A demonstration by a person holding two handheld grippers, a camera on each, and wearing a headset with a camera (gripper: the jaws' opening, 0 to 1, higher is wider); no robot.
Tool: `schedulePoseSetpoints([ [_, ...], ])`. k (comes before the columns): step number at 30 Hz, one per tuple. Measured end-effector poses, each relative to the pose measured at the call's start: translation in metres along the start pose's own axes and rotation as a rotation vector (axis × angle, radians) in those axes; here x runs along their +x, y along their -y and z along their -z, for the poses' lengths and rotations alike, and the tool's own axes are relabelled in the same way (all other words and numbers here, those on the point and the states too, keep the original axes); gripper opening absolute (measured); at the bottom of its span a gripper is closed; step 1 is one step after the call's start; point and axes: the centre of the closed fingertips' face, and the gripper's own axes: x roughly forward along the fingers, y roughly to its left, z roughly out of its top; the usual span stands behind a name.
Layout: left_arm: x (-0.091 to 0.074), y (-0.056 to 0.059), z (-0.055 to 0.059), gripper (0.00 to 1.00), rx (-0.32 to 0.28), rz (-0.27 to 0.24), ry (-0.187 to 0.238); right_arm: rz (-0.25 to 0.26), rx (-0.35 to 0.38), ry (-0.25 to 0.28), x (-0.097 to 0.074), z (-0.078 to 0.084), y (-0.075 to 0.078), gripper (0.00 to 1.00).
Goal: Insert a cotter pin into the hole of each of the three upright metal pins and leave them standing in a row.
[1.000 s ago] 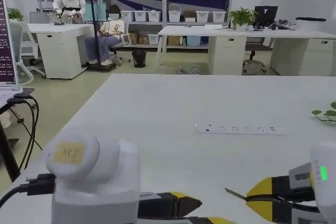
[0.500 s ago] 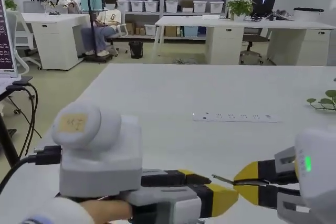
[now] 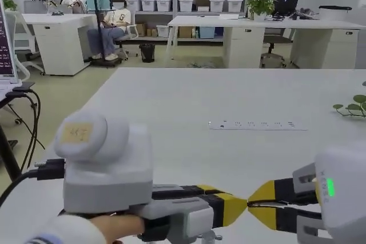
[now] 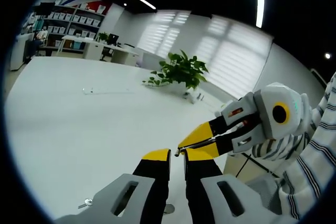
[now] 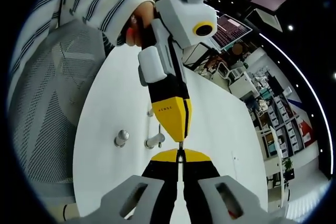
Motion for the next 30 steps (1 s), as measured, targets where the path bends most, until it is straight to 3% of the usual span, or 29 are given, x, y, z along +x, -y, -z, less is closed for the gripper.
schedulePoseSetpoints([
  [21,-0.003,0.006,0.007,0.0,-0.049,0.033,0.0,-0.019,-0.022,0.012,-0.001,-0.009,-0.008,0.0],
  [30,-0.007,0.005,0.011,0.0,-0.077,0.013,-0.022,-0.038,0.004,0.034,0.001,-0.012,-0.012,0.0],
])
